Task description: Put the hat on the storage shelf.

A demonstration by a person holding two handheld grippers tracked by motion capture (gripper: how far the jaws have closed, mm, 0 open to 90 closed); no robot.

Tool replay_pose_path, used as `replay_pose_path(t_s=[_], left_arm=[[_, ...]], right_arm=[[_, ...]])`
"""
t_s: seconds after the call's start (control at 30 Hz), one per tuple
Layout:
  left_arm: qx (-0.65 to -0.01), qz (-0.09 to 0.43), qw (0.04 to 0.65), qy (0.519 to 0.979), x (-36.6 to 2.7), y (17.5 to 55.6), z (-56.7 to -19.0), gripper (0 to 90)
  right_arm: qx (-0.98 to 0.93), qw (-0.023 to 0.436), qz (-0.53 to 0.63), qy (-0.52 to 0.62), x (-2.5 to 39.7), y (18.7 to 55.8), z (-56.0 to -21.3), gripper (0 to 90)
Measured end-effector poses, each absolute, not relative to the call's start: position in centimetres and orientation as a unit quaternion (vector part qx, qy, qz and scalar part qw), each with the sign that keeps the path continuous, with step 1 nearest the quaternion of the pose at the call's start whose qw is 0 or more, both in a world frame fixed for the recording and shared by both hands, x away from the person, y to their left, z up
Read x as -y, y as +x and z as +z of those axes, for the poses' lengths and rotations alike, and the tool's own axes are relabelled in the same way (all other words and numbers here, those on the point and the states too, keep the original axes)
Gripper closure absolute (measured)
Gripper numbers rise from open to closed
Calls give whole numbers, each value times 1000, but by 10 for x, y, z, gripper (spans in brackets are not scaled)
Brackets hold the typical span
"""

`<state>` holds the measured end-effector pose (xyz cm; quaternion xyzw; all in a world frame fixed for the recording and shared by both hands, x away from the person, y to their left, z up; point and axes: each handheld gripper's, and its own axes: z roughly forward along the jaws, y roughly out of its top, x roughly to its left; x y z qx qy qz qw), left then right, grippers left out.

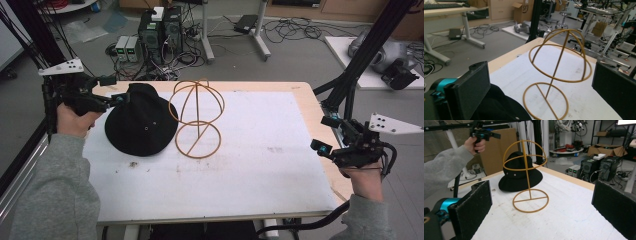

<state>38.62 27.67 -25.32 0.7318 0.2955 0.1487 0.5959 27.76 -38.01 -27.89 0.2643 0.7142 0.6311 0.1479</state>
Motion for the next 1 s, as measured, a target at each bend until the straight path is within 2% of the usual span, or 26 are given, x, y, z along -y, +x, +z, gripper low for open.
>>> replay_pose_path(t_s=[0.63, 1.0], left_arm=[[-324, 141, 584, 731, -284, 448, -253, 28], [-343, 123, 560, 744, -281, 467, -271, 27]], right_arm=[[-702, 148, 638, 280, 400, 278, -287, 20], [-706, 142, 633, 284, 398, 276, -290, 20]])
